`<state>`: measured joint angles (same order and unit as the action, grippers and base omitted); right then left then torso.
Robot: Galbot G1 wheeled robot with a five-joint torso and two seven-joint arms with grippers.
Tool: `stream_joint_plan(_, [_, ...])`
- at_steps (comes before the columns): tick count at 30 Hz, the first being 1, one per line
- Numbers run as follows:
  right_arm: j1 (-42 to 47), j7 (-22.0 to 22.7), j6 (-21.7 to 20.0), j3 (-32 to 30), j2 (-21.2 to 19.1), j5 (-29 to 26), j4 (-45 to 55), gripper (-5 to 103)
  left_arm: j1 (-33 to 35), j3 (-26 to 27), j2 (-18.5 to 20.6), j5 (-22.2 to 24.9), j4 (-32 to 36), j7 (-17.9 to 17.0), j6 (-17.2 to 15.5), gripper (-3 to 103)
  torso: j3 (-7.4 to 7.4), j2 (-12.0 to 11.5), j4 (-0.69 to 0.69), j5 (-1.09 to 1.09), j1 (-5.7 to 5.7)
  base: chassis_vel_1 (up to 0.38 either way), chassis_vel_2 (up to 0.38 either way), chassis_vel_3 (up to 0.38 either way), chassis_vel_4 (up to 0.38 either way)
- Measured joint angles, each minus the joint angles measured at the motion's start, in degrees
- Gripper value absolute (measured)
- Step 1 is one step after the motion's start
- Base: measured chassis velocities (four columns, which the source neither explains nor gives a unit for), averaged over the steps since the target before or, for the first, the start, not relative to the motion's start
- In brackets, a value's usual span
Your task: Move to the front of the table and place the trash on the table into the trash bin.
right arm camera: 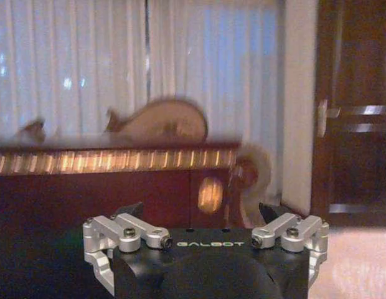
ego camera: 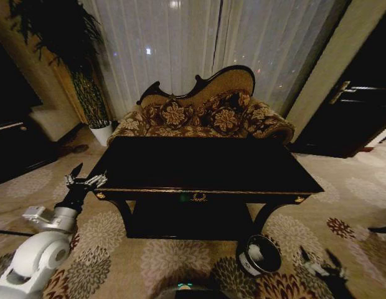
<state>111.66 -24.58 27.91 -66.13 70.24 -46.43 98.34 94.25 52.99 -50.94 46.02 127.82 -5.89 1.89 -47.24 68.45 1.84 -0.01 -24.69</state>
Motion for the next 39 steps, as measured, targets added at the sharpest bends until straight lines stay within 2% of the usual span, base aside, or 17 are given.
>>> stream_joint_plan(4, [1.1, 3.1, -1.8, -2.3, -0.2, -1.5, 5.9, 100, 0.0, 0.0, 0.0, 0.0, 0.0, 0.0, 0.0, 100, 0.00, 0.0, 0.01, -0.01, -0.01, 0.000, 0.000, 0.000, 0.000])
stream_joint_plan(7, [1.5, 7.3, -5.3, -4.3, -1.2, -2.3, 14.0, 100, 0.0, 0.0, 0.0, 0.0, 0.0, 0.0, 0.0, 100, 0.00, 0.0, 0.02, 0.01, -0.01, 0.000, 0.000, 0.000, 0.000])
stream_joint_plan(9, [1.2, 8.3, -6.0, -4.3, -1.7, -2.2, 15.8, 100, 0.0, 0.0, 0.0, 0.0, 0.0, 0.0, 0.0, 100, 0.00, 0.0, 0.02, 0.00, -0.01, 0.000, 0.000, 0.000, 0.000])
stream_joint_plan(12, [-1.6, 17.4, -11.3, -2.4, -6.4, 0.3, 22.7, 100, 0.0, 0.0, 0.0, 0.0, 0.0, 0.0, 0.0, 100, -0.01, 0.0, 0.00, -0.01, -0.01, 0.000, 0.000, 0.000, 0.000])
stream_joint_plan(13, [-2.4, 19.2, -12.3, -1.9, -7.7, 1.1, 23.3, 100, 0.0, 0.0, 0.0, 0.0, 0.0, 0.0, 0.0, 100, -0.01, 0.0, 0.00, -0.01, -0.01, 0.000, 0.000, 0.000, 0.000])
stream_joint_plan(14, [-2.4, 19.2, -12.3, -1.9, -7.7, 1.1, 23.3, 100, 0.0, 0.0, 0.0, 0.0, 0.0, 0.0, 0.0, 100, -0.01, 0.0, 0.00, -0.01, -0.01, 0.000, 0.000, 0.000, 0.000])
stream_joint_plan(16, [-5.6, 24.4, -15.5, 0.5, -12.3, 3.3, 24.5, 100, 0.0, 0.0, 0.0, 0.0, 0.0, 0.0, 0.0, 100, -0.02, 0.0, -0.03, 0.00, -0.02, 0.000, 0.000, 0.000, 0.000])
stream_joint_plan(18, [-7.6, 26.6, -17.6, 2.9, -14.6, 3.9, 25.2, 100, 0.0, 0.0, 0.0, 0.0, 0.0, 0.0, 0.0, 100, -0.02, 0.0, -0.01, 0.01, -0.03, 0.000, 0.000, 0.000, 0.000])
stream_joint_plan(20, [-8.6, 27.3, -18.5, 4.1, -15.3, 4.2, 25.6, 100, 0.0, 0.0, 0.0, 0.0, 0.0, 0.0, 0.0, 100, -0.02, 0.0, 0.00, 0.02, -0.03, 0.000, 0.000, 0.000, 0.000])
stream_joint_plan(22, [-11.5, 28.7, -19.9, 8.1, -16.1, 5.7, 26.1, 100, 0.0, 0.0, 0.0, 0.0, 0.0, 0.0, 0.0, 100, -0.01, 0.0, 0.01, 0.01, -0.02, 0.000, 0.000, 0.000, 0.000])
stream_joint_plan(27, [-14.9, 29.2, -20.5, 12.4, -16.3, 6.9, 25.7, 100, 0.0, 0.0, 0.0, 0.0, 0.0, 0.0, 0.0, 100, -0.02, 0.0, 0.00, 0.01, -0.02, 0.000, 0.000, 0.000, 0.000])
stream_joint_plan(39, [-16.3, 28.2, -21.1, 13.0, -17.5, 6.3, 25.2, 100, 0.0, 0.0, 0.0, 0.0, 0.0, 0.0, 0.0, 100, -0.01, 0.0, 0.01, 0.00, -0.02, 0.000, 0.000, 0.000, 0.000])
